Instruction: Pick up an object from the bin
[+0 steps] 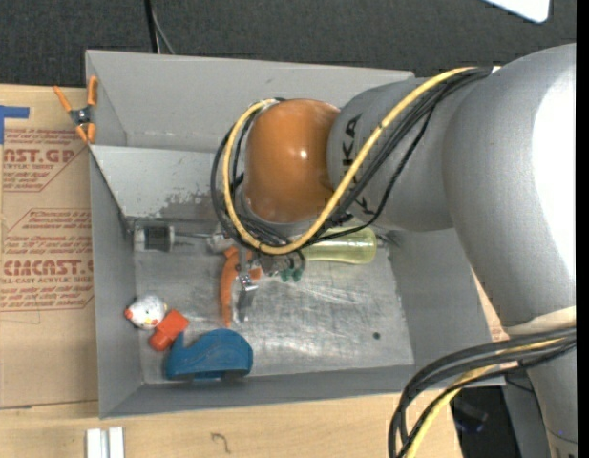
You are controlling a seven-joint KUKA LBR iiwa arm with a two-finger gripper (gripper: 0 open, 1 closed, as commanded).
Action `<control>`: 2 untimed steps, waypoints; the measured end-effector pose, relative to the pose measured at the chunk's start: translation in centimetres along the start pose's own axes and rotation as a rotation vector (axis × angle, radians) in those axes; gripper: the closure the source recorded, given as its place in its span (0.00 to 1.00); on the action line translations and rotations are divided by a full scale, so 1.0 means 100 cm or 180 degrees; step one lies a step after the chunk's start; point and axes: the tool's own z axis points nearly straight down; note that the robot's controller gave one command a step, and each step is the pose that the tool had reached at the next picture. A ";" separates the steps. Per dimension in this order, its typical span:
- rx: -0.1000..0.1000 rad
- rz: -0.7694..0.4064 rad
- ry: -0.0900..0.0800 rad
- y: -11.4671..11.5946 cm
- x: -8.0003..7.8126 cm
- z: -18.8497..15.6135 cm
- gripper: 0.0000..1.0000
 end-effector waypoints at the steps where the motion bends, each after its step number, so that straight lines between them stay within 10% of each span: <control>1: 0.0004 0.0828 0.0019 -0.082 -0.010 0.032 1.00; 2: 0.0004 0.0827 0.0018 -0.082 -0.010 0.032 1.00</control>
Offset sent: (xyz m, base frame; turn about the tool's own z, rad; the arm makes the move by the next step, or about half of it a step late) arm 0.0000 0.0000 0.0000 0.0000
